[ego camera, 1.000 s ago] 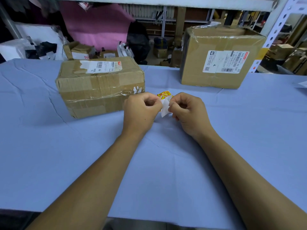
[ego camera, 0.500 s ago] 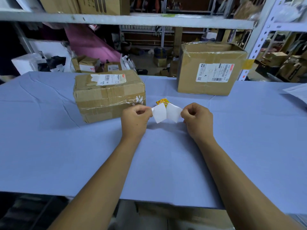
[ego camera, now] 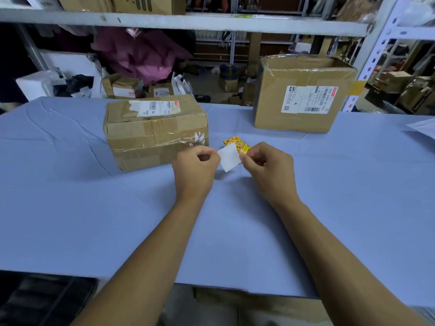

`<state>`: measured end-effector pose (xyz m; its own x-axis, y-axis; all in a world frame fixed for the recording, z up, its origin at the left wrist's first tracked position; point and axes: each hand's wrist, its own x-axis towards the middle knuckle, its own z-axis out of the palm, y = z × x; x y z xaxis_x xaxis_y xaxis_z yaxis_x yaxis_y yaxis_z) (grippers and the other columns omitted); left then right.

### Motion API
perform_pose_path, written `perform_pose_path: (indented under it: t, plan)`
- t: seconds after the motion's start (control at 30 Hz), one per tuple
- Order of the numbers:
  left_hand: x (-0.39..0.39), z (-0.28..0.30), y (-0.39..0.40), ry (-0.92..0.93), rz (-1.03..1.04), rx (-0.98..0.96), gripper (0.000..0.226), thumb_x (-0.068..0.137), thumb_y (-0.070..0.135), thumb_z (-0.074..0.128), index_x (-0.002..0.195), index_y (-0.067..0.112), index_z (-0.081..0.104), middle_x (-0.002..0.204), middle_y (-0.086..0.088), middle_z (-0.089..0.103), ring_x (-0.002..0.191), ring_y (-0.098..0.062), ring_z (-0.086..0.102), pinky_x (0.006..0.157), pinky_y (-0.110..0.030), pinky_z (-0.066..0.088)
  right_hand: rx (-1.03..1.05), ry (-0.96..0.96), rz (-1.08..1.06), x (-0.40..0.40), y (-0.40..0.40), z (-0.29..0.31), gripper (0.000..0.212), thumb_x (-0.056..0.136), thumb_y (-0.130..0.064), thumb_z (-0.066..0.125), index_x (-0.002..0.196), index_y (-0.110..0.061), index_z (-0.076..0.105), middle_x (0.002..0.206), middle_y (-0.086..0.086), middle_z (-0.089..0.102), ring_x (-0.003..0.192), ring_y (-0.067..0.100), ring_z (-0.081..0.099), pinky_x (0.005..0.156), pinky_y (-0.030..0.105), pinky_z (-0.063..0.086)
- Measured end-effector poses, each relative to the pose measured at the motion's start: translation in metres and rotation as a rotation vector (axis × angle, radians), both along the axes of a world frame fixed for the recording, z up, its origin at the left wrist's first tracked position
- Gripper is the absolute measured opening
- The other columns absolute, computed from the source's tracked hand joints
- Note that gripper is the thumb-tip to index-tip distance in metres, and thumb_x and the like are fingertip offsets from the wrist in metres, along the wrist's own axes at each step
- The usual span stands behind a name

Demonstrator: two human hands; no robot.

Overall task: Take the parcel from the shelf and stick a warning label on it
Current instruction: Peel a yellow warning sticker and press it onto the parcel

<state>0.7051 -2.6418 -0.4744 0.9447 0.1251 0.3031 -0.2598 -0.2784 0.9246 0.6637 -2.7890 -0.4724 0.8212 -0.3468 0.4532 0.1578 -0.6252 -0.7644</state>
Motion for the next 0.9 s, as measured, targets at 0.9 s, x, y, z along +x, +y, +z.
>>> perform_pose_path:
  t: [0.9]
  plan:
    - [0.005, -0.004, 0.006, -0.05, -0.137, -0.074, 0.01, 0.086, 0.007, 0.069, 0.082, 0.016, 0.069, 0.071, 0.011, 0.065, 0.062, 0.005, 0.057, 0.067, -0.011, 0.047, 0.132, 0.05, 0.203, 0.011, 0.005, -0.007, 0.016, 0.091, -0.011, 0.059, 0.079, -0.004, 0.063, 0.069, 0.017, 0.059, 0.065, 0.03, 0.052, 0.061, 0.033, 0.042]
